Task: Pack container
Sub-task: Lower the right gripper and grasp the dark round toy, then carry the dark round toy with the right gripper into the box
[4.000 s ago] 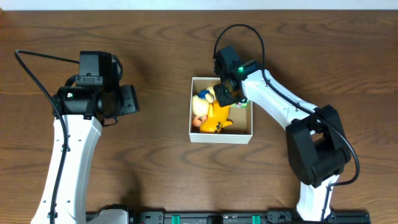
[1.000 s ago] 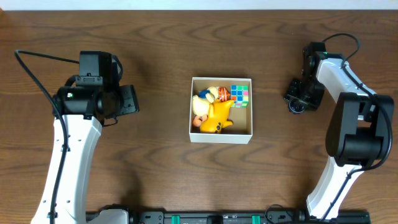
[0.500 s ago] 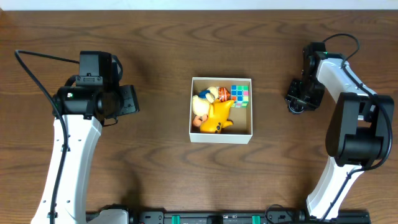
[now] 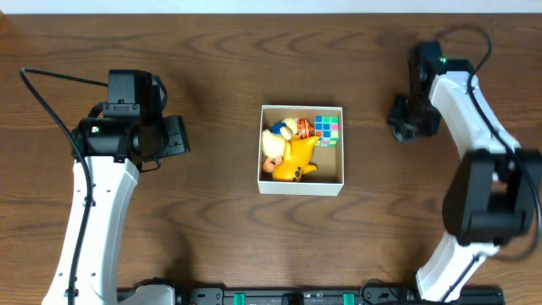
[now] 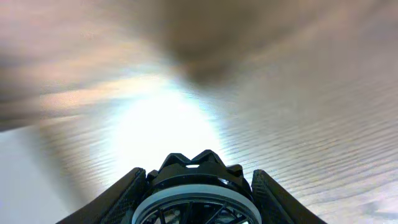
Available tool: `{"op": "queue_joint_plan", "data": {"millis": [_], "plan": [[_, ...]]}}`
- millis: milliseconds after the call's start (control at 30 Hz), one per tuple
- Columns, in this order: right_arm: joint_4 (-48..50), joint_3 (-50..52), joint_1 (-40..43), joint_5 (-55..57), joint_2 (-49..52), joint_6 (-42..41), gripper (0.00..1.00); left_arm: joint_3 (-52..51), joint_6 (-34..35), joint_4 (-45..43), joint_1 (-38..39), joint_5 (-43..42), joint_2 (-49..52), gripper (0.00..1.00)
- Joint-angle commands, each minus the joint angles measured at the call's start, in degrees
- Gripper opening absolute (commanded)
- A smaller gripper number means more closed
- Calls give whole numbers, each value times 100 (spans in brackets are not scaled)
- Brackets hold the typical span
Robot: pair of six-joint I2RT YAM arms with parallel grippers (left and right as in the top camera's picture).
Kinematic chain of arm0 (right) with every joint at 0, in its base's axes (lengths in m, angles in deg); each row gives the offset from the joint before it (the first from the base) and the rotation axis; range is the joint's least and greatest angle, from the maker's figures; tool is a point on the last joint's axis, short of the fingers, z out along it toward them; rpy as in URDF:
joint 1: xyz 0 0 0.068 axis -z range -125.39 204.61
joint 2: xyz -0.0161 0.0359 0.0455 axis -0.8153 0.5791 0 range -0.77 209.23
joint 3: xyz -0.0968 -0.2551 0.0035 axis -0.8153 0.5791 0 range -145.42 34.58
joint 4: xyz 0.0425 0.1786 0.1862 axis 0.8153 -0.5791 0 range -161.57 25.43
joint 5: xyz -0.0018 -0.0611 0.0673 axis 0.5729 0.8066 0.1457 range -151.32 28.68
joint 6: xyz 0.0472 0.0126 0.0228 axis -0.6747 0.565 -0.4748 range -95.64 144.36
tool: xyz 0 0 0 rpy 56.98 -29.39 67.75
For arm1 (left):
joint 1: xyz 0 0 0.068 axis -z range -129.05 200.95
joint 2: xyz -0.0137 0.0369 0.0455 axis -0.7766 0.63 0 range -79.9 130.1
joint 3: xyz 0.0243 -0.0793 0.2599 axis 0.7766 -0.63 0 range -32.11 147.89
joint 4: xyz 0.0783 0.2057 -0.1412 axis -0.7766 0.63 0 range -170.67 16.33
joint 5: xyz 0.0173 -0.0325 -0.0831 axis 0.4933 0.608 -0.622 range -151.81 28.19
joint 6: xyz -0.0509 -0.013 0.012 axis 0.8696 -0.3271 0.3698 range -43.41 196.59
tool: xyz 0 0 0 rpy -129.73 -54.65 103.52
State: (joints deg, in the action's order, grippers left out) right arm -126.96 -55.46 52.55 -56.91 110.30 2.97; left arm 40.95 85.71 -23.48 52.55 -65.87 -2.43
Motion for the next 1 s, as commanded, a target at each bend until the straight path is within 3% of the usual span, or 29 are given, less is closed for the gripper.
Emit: {"op": "queue_joint_plan", "data": {"millis": [0,167,467,967], "plan": [[-85,-323,-566,90,-870,131,29,105,-52,26,-9,70,0,61],[-411,-323,-1355,-37,-1235,133,30,105,-52,22,-9,70,0,61],[-564,-168,-2476,-35,-922,131,31,105,-52,28,-9,70,0,61],[-461,-162,-2736,-35,197,138,31,105,-52,87,-9,70,0,61]]}}
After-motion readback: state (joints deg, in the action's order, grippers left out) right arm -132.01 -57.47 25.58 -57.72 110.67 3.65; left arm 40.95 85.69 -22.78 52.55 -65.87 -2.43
